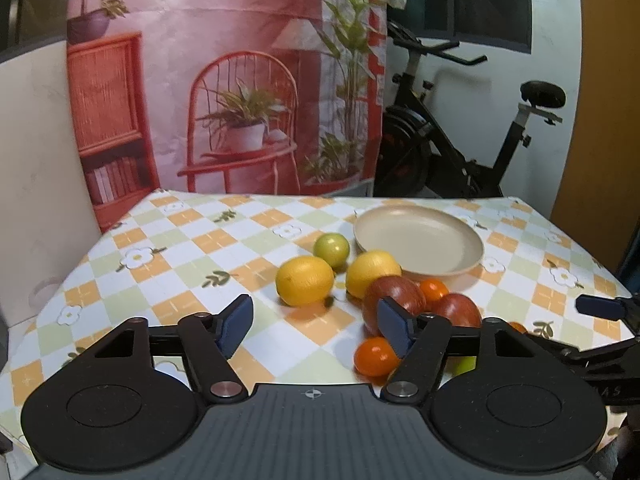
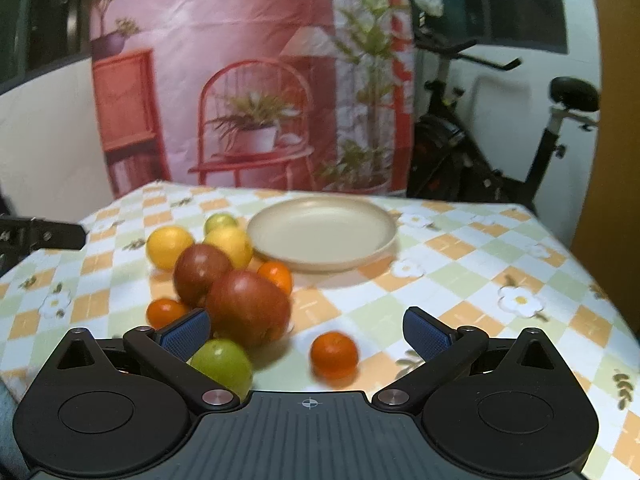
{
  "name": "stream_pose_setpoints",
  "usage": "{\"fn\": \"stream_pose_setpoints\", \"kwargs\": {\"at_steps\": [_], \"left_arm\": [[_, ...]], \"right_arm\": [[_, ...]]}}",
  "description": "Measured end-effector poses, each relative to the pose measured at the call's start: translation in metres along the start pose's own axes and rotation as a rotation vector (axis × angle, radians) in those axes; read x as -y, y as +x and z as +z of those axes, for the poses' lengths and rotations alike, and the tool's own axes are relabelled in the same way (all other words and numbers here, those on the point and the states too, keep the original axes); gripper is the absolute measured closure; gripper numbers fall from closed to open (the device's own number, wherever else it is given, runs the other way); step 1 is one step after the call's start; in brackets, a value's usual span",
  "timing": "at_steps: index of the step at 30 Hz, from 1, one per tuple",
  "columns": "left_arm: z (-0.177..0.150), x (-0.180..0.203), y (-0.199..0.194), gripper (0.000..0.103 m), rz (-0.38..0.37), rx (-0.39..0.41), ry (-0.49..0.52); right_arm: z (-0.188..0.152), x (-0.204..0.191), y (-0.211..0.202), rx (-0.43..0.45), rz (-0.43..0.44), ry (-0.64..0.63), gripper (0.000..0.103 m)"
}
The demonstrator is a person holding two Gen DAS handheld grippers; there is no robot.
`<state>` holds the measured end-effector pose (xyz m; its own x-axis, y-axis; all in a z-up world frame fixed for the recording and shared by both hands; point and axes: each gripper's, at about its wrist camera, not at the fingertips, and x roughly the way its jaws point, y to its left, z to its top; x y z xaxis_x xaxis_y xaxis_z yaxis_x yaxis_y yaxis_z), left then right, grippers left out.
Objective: Organize fruits
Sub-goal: 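Move both tools down toward the fruit pile, then close the right gripper on a green lime while the left gripper closes on a tangerine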
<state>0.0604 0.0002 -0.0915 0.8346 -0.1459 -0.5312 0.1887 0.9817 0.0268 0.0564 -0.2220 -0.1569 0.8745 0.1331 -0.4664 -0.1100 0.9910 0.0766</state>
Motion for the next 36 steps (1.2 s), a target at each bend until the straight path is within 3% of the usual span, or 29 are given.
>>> {"fn": "stream_pose_setpoints", "kwargs": {"at_steps": [2,7,13,22,30,36], "left_arm": [[-0.001,-0.001,0.002,0.034,-0.002,-0.011,-0.003],[-0.004,-0.002,0.006,0.038,-0.015,-0.032,-0.013],[-0.007,0.000,0.012,0.041,-0.039,-0.059,-0.021],[-0.012,0.003,0.022,0.042,-0.064,-0.112,-0.015],[-0.019,0.009,0.031,0.042,-0.146,-0.167,-0.001],[-0.026,0.021,0.040,0.042,-0.233,-0.227,0.030]], "right_arm": [[-0.002,-0.001,0.003,-0.021,0.041,-0.014,0.007],[-0.009,-0.008,0.009,-0.063,0.108,-0.066,0.037],[-0.016,-0.018,0.017,-0.072,0.185,-0.114,0.048],[-0.021,-0.015,0.026,-0.097,0.268,-0.093,0.062],[-0.023,-0.004,0.025,-0.110,0.271,-0.032,0.063],[-0.019,0.010,0.014,-0.074,0.235,0.017,0.065]]}}
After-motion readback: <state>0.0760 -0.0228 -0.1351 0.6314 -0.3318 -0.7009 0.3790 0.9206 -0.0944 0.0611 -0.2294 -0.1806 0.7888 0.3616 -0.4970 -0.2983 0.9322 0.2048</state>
